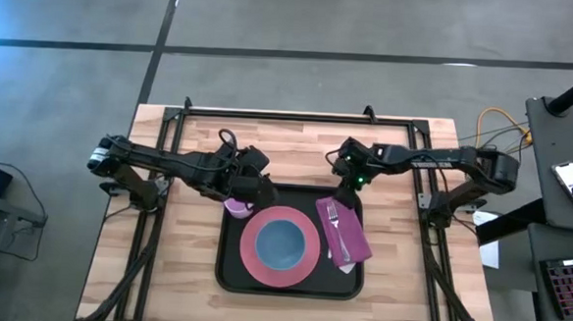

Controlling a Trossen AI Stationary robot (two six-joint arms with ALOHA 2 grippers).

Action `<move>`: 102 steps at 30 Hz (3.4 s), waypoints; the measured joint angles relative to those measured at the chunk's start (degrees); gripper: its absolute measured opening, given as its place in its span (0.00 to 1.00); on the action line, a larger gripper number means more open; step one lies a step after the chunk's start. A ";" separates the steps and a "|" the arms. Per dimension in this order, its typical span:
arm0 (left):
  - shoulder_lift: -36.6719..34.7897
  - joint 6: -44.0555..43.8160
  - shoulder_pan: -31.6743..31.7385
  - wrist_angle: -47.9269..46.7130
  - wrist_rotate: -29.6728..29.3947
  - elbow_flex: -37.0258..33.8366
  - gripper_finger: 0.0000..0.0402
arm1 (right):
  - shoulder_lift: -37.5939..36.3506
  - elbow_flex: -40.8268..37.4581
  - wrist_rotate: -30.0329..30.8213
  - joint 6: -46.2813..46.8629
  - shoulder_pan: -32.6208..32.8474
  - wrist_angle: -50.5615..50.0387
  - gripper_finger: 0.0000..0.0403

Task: Set up tray
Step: Put the silver fork on top of the purple napkin on the black tray

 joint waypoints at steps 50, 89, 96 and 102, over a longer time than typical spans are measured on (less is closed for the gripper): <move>-0.28 3.14 -0.85 -3.36 0.38 -0.57 0.49 | 11.64 8.76 7.12 12.82 27.12 -1.19 0.32; -17.97 -50.53 -39.00 17.56 16.82 -46.06 0.49 | 8.97 12.09 14.78 25.99 46.76 -3.84 0.32; -17.42 -52.86 -41.88 24.15 18.26 -50.88 0.49 | 11.54 12.11 15.51 26.04 46.76 -1.80 0.32; -17.40 -55.39 -44.98 25.02 21.27 -52.12 0.49 | 14.12 12.11 15.28 26.38 46.76 -1.79 0.32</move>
